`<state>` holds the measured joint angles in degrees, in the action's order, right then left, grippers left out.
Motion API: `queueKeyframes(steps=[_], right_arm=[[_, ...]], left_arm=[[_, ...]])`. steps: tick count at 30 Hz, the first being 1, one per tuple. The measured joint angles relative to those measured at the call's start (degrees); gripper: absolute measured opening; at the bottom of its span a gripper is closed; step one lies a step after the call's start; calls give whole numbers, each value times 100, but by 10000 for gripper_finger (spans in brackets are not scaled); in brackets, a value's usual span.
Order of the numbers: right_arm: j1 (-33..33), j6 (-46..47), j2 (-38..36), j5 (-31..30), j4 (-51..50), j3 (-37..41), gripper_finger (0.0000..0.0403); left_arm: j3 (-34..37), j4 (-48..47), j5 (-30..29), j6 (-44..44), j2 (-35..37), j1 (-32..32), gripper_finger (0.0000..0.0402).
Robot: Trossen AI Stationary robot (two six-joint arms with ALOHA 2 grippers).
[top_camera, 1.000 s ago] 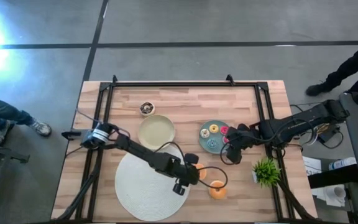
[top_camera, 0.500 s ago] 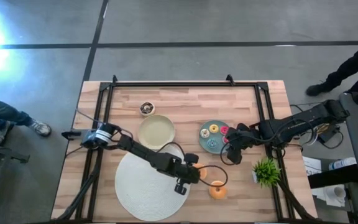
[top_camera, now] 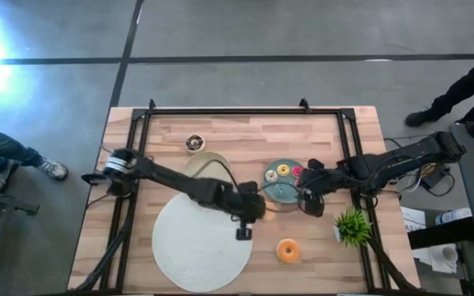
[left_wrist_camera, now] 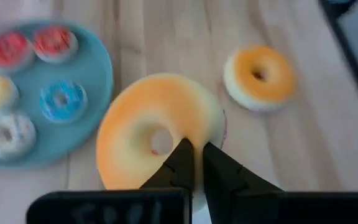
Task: Pick & Place donuts
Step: Put the pink donut on the brown plate
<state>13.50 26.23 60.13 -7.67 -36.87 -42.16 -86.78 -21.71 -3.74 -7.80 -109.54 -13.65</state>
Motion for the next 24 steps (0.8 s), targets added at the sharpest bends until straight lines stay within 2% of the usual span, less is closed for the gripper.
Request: queueKeyframes(steps=[3,8,10,13,16,21,24], right_arm=[[0,-843,-15,-16,314,-175,189],[-6,-2114,222,23,1042,-445,189],[-78,-2264,386,32,1390,-592,189],[-374,-2003,769,51,1525,-867,189],[-827,-1905,1202,347,1572,-1133,189],[-1459,-2167,1979,1016,2319,-1598,189],[-1604,-2722,2477,1049,2359,-2081,190]], left_arm=[[211,-431,666,-331,360,306,0],[731,-463,1806,-1034,1133,825,0],[940,-473,2023,-1314,1489,993,0],[1308,-298,2159,-1643,2037,1273,0],[1727,-222,2282,-1980,2668,1647,0],[2717,504,3308,-3125,3537,2428,0],[3245,903,3778,-3571,3977,2765,0]])
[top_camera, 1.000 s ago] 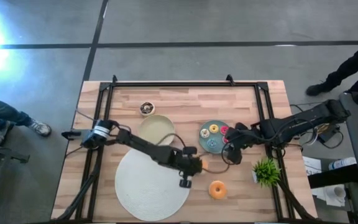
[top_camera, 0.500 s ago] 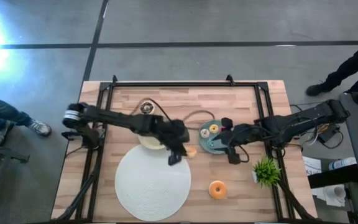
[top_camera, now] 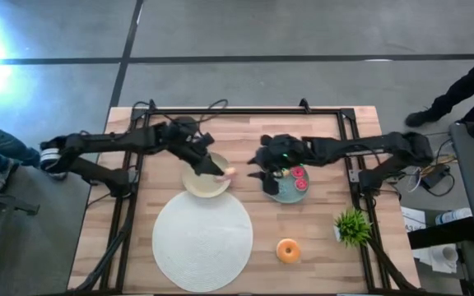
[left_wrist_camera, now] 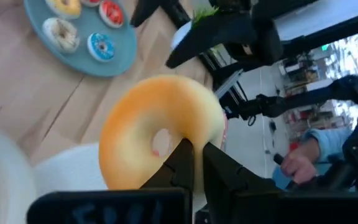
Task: Pick & Place donuts
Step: Put the pink donut on the brown plate
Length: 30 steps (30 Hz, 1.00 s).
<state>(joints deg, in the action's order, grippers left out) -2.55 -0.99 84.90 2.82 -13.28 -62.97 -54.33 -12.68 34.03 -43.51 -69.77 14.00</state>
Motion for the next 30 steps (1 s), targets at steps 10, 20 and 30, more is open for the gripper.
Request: queueKeyframes(steps=[10,20,30], right_arm=[[-70,-930,1460,337,-324,-1688,206],[-122,-1336,2195,323,-648,-2532,269],[-220,-1426,2392,366,-431,-2589,274]], left_arm=[[866,-191,103,349,726,444,0],[1340,-190,294,651,801,757,0],[1288,-43,431,742,801,841,0]])
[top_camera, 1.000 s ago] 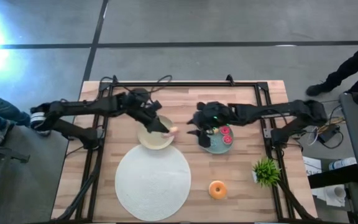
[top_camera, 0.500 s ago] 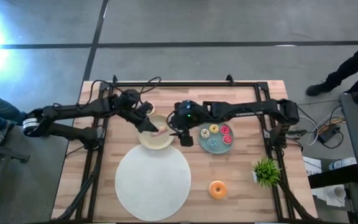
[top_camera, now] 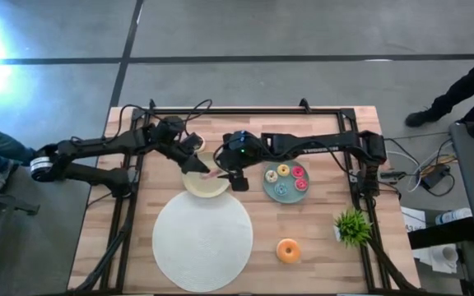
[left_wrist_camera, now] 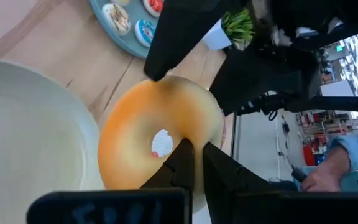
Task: Pick & Place donuts
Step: Put the pink donut on the brown plate
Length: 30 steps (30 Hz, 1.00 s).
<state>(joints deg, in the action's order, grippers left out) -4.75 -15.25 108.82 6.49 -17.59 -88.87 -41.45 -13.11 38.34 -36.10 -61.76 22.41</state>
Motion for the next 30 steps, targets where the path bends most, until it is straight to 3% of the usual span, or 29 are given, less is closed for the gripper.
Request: queueKeyframes(steps=[9,14,26,30], right_arm=[[-124,525,131,398,238,-6,231],[-176,805,198,520,276,-2,193],[-450,1787,249,806,114,5,28],[-679,2879,346,1054,147,7,19]], left_arm=[[24,133,5,-33,-2,-2,0],[34,133,-460,-36,-2,-6,6],[29,-410,-1719,-136,2,-2,119],[32,-882,-2438,26,264,-33,140]])
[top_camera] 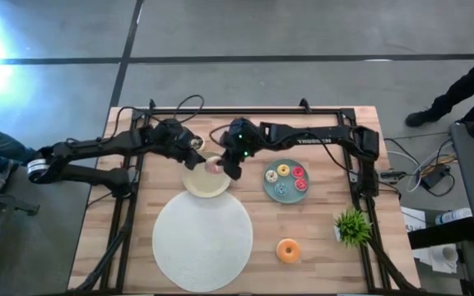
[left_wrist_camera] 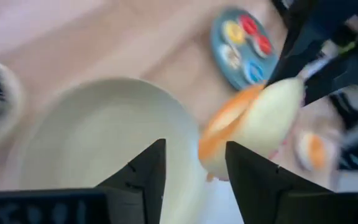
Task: Pick & Place donuts
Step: Put the pink donut on the brown plate
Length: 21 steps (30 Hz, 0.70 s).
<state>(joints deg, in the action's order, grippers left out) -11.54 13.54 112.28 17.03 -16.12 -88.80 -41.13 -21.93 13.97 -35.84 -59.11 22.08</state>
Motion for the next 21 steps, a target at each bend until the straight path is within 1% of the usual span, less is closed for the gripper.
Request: queueKeyframes(steps=[2,4,5,7,9,12,15,17,19,21], right_arm=[[-180,714,175,550,14,-2,22],[-306,1369,465,1111,184,2,23],[-333,1598,617,1261,213,13,24],[-328,1891,855,1311,297,4,24],[-299,2011,1082,1418,300,-101,24],[-278,2096,1343,1648,291,-231,24],[-259,2083,1454,1590,281,-312,24],[-249,1993,1453,1437,331,-357,27],[-242,1907,1393,1230,268,-356,42],[-240,1726,1363,1014,229,-361,67]], left_arm=[[-5,-135,-593,4,253,-88,141],[-46,-302,-1314,-1,589,-217,141],[-69,-423,-1713,-8,765,-295,142],[-106,-519,-2353,-43,1099,-468,142],[-108,-602,-2762,-60,1400,-644,142],[-85,-646,-2954,-201,1769,-838,142],[-82,-961,-3149,-387,1981,-939,142],[-81,-1203,-3274,-457,2063,-970,142],[-76,-1412,-3410,-477,2078,-978,142],[-75,-1572,-3495,-470,2071,-977,142]])
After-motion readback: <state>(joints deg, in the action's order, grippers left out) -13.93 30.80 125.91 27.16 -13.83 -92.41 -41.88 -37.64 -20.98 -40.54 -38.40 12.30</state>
